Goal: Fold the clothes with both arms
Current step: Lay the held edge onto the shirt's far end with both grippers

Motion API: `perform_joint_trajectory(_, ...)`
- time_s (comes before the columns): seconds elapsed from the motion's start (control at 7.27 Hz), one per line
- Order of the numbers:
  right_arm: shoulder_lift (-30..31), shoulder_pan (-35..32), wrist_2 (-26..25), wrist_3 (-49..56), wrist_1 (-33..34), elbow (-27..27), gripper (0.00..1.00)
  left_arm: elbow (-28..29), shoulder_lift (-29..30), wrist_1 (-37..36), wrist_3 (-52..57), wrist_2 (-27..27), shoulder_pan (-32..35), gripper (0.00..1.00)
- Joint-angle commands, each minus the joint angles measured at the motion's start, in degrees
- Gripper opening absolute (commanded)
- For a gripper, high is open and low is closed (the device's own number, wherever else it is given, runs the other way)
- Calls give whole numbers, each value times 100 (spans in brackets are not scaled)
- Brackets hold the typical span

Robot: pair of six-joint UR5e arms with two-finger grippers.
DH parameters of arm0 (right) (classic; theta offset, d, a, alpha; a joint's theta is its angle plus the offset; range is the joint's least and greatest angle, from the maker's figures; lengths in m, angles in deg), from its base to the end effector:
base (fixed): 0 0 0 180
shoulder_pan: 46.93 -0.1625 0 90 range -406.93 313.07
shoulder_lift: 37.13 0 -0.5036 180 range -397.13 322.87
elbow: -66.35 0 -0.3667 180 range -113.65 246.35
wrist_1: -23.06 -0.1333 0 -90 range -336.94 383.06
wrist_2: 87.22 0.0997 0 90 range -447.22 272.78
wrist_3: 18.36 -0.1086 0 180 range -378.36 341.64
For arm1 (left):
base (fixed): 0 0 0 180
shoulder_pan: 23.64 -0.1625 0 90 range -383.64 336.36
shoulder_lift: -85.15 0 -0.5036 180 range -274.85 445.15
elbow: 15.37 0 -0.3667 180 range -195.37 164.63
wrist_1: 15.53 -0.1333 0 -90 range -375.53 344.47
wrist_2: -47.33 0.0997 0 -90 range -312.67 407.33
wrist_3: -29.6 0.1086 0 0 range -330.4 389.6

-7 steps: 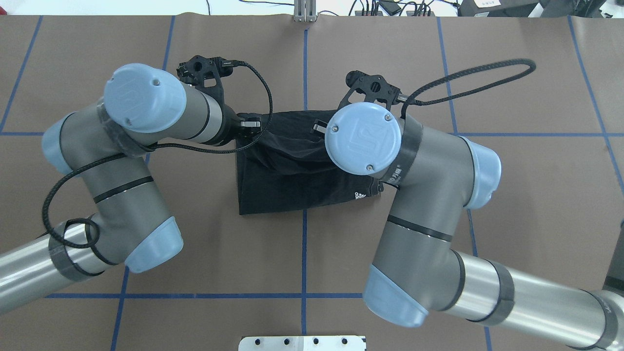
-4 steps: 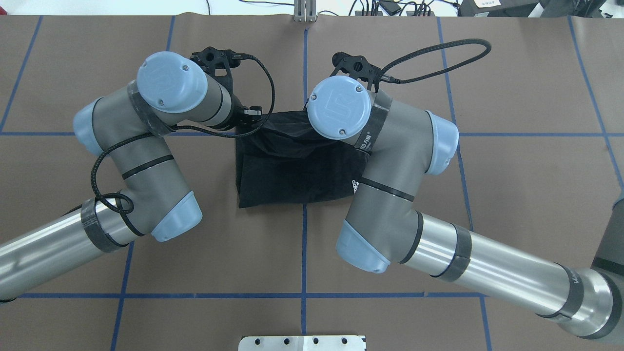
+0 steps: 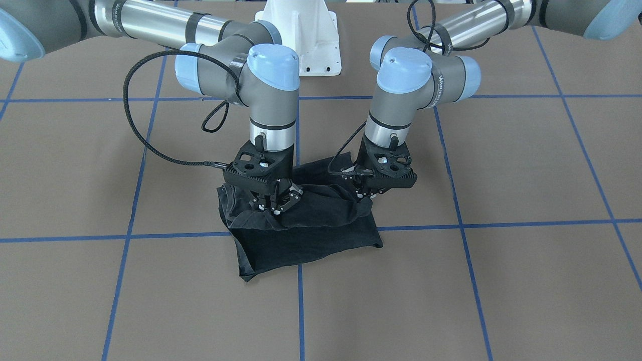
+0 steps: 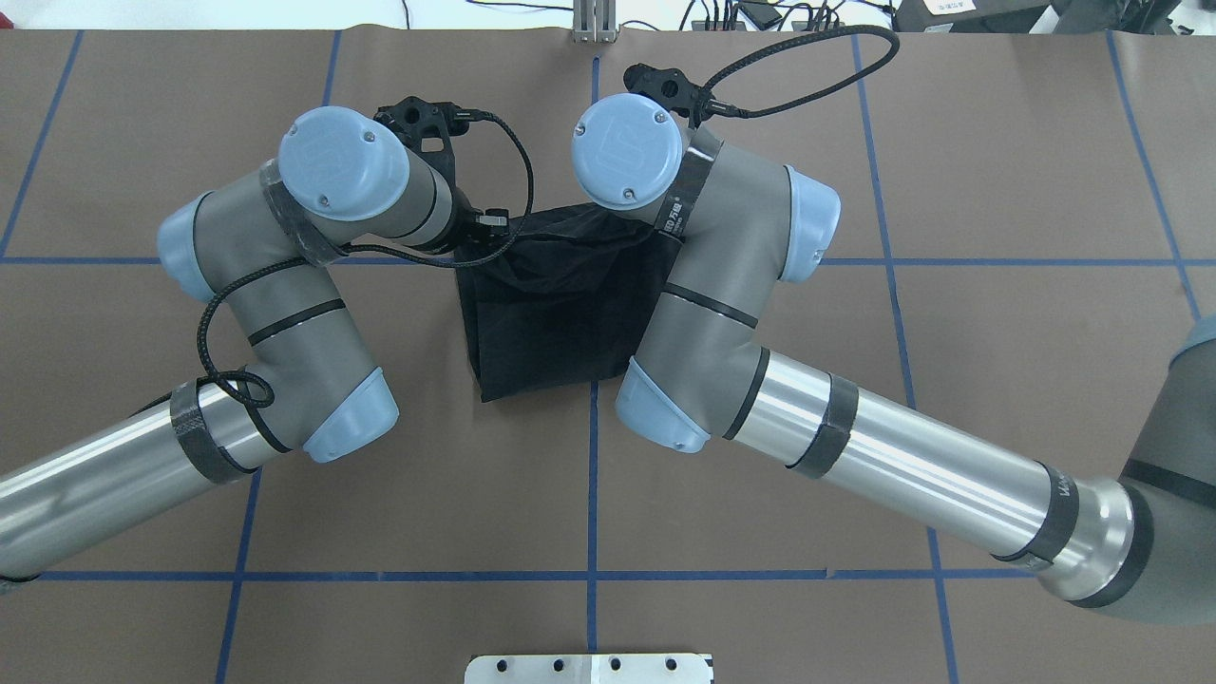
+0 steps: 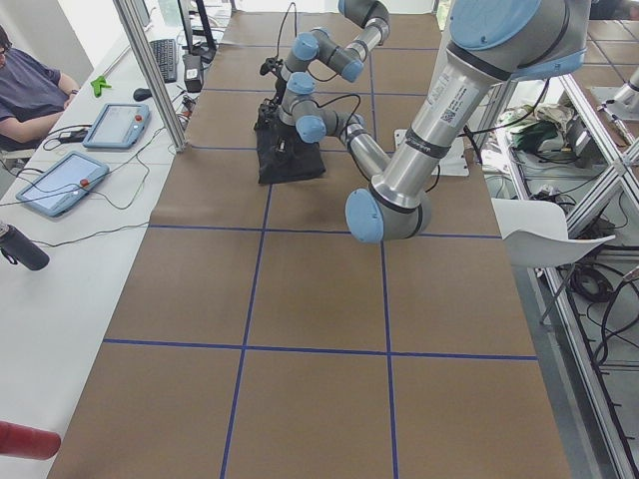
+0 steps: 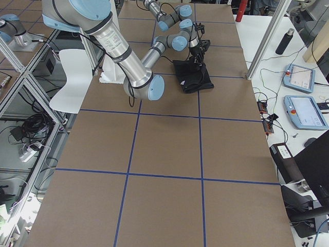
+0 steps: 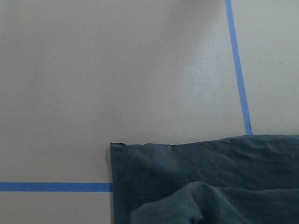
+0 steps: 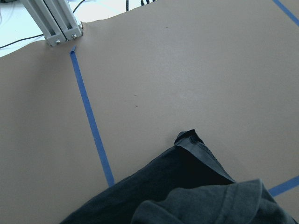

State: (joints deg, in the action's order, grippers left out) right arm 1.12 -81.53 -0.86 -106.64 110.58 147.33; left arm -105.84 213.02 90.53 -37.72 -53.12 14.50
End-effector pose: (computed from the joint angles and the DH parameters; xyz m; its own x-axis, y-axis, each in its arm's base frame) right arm -0.5888 -0.5765 0.2311 0.5978 0.3760 0.7080 -0.5861 0.8075 0.0660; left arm 0.5131 -0.5474 0.3137 0.6119 0.0016 -0.7909 0.2768 0.9363 0.2161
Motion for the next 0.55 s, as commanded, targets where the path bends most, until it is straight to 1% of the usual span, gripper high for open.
perform_joint_trajectory(0.0,-106,-152,91,276,-671,-607,0,4,1,2,0,0,0,0)
perform_joint_trajectory(0.14,-106,-214,213,434,-736,-697,0,12,1,11,0,9,0,0)
perform_joint_trajectory(0.28,-193,-284,327,479,-876,-837,29,21,1,11,0,0,0,0)
perform_joint_trajectory(0.41,-499,-320,346,479,-1164,-1404,99,21,1,20,9,0,9,35)
